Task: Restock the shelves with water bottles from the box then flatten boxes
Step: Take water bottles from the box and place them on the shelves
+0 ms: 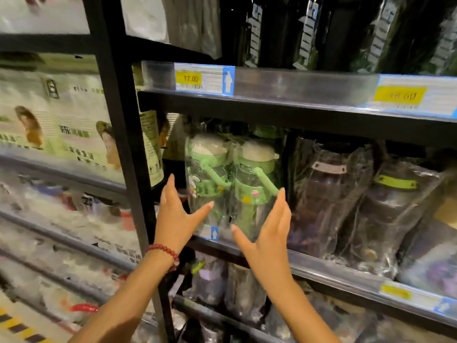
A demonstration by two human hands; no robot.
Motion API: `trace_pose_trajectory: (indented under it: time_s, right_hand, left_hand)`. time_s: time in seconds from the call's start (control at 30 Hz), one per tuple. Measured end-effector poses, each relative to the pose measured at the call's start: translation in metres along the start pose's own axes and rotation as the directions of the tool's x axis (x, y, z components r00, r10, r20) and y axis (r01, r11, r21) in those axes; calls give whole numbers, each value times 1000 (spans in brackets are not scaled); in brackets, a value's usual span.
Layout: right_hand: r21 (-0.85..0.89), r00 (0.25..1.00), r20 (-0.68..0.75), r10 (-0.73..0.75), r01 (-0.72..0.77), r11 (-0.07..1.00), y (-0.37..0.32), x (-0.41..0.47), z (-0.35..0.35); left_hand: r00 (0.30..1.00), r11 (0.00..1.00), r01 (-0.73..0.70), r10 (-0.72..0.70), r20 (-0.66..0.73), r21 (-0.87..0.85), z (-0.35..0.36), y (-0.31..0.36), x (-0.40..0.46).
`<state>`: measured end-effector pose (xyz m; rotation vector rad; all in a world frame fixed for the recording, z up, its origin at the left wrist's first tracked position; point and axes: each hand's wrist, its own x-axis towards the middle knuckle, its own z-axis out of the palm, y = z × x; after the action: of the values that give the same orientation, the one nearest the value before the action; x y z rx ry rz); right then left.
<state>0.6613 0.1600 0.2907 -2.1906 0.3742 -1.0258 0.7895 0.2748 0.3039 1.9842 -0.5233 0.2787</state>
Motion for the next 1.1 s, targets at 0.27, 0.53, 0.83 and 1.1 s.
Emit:
trace_pose_trajectory:
  time_s: [0.27,0.53,0.83,1.1]
  right_hand:
    - [24,962,-159,221,-220,975,4,26,29]
    - [-103,940,-278,197,-233,967,16,32,38]
    - [-111,962,-158,222,-241,964,20,32,23]
    - [-54,967,-132,219,-227,972,21,29,17]
  left_hand:
    - [970,996,18,4,242,-92,4,-14,41]
    - [951,990,-64,99,294,-127,12,-20,48]
    - [957,974,-62,120,266,-217,22,-27,57]
    - [933,950,-9,121,338,-314,25,-32,56]
